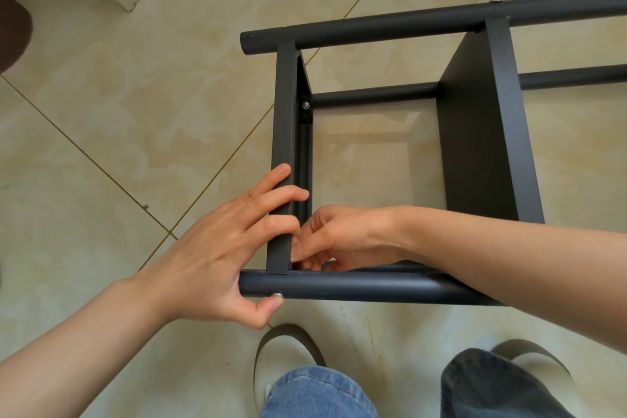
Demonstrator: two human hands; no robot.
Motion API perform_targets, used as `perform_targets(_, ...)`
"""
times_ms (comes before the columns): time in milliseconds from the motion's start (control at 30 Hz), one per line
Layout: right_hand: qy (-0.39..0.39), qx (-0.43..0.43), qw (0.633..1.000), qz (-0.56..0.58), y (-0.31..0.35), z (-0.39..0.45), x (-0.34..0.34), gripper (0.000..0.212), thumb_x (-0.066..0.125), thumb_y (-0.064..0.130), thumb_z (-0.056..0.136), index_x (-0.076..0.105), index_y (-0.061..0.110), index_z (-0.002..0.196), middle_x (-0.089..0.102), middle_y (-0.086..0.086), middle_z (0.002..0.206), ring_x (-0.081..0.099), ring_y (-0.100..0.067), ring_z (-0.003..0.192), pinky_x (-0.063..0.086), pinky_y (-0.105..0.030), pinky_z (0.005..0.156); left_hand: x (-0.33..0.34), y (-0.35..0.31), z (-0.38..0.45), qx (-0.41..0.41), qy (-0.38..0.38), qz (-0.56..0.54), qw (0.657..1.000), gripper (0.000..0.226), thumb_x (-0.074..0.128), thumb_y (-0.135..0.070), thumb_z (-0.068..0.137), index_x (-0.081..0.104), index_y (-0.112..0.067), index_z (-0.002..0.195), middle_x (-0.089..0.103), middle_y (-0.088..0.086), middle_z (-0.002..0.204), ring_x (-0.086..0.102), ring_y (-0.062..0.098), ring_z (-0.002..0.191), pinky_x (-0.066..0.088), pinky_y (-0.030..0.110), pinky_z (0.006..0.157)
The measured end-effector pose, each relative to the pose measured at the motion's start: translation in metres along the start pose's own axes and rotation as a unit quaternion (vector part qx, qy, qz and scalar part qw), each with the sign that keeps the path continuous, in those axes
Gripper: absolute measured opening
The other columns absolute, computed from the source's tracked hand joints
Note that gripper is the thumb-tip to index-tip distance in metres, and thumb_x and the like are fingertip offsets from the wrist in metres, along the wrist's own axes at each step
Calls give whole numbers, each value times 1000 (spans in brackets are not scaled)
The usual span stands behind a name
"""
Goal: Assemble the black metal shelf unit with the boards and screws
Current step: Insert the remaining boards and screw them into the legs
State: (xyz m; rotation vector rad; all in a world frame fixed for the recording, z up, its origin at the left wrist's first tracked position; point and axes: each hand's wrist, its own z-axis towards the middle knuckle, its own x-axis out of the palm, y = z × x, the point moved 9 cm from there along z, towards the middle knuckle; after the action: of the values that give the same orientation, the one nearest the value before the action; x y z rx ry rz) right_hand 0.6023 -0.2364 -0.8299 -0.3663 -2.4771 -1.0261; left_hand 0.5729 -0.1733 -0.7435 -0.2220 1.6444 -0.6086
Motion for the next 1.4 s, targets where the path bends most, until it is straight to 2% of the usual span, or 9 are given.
perform_targets(267, -16, 11, 999, -42, 1, 1, -3, 27, 61, 15, 95, 67, 15, 69, 56, -1, 65, 53, -12, 64, 45, -27, 70, -1, 0, -1, 0, -5, -7, 1000, 67, 69, -47, 65, 47, -23, 123, 33, -3, 156, 13, 26, 155, 44, 33, 103)
perform_targets(467, -9, -11, 998, -68, 10, -8, -2, 21, 58, 17, 98, 68, 19, 79, 67, -2, 82, 61, -14, 78, 50, -31, 80, -2, 2, -1, -6, -10, -19, 1000, 68, 70, -47, 65, 48, -26, 126, 29, -9, 160, 12, 23, 156, 37, 26, 109)
perform_targets(633, -7, -19, 995, -98, 15, -23, -3, 16, 56, 23, 99, 70, 20, 92, 69, -8, 100, 64, -16, 88, 52, -35, 90, -4, 3, -4, -24, -9, -22, 999, 68, 71, -48, 67, 47, -31, 129, 22, -12, 164, 10, 20, 156, 37, 33, 106)
perform_targets(733, -36, -18, 992, -116, 16, -33, -6, 17, 56, 23, 99, 72, 20, 105, 70, -12, 113, 65, -17, 95, 50, -40, 99, -5, 3, -8, -52, -12, -39, 998, 68, 71, -46, 68, 46, -36, 130, 16, -15, 166, 8, 16, 156, 36, 31, 105)
perform_targets(900, -90, -25, 976, -198, 26, -55, -5, 23, 58, 32, 97, 69, 27, 117, 73, 4, 110, 68, -14, 104, 52, -35, 99, 2, 8, -28, -166, -58, -150, 973, 83, 71, -42, 70, 35, -53, 145, 9, -29, 164, 14, -4, 150, 31, 25, 107)
perform_targets(1033, -160, -48, 942, -291, 35, -75, -1, 25, 56, 27, 99, 67, 27, 121, 70, 15, 104, 64, -4, 99, 48, -16, 86, 28, 24, -61, -338, -158, -396, 839, 114, 92, -32, 69, 15, -67, 145, 26, -39, 154, 37, -8, 139, 36, 28, 111)
perform_targets(1167, -219, -63, 907, -354, 34, -101, 8, 28, 53, 20, 100, 67, 23, 124, 66, 13, 109, 61, -1, 97, 43, -9, 79, 61, 14, -88, -460, -250, -510, 683, 117, 96, -35, 58, 27, -46, 152, 58, -10, 139, 56, 11, 128, 41, 33, 110)
perform_targets(1267, -263, -58, 867, -420, 29, -121, 12, 30, 52, 17, 99, 65, 20, 126, 67, 3, 120, 63, -13, 104, 49, -20, 90, 85, -10, -84, -466, -289, -607, 575, 79, 84, -37, 63, 55, -21, 135, 72, -3, 119, 61, 10, 119, 43, 23, 95)
perform_targets(1400, -302, -40, 820, -484, 13, -143, 11, 34, 53, 18, 99, 58, 20, 132, 67, -3, 120, 63, -20, 104, 52, -35, 96, 98, -33, -72, -471, -306, -643, 520, 52, 63, -40, 89, 55, -19, 136, 67, -7, 124, 60, 3, 113, 35, 25, 103)
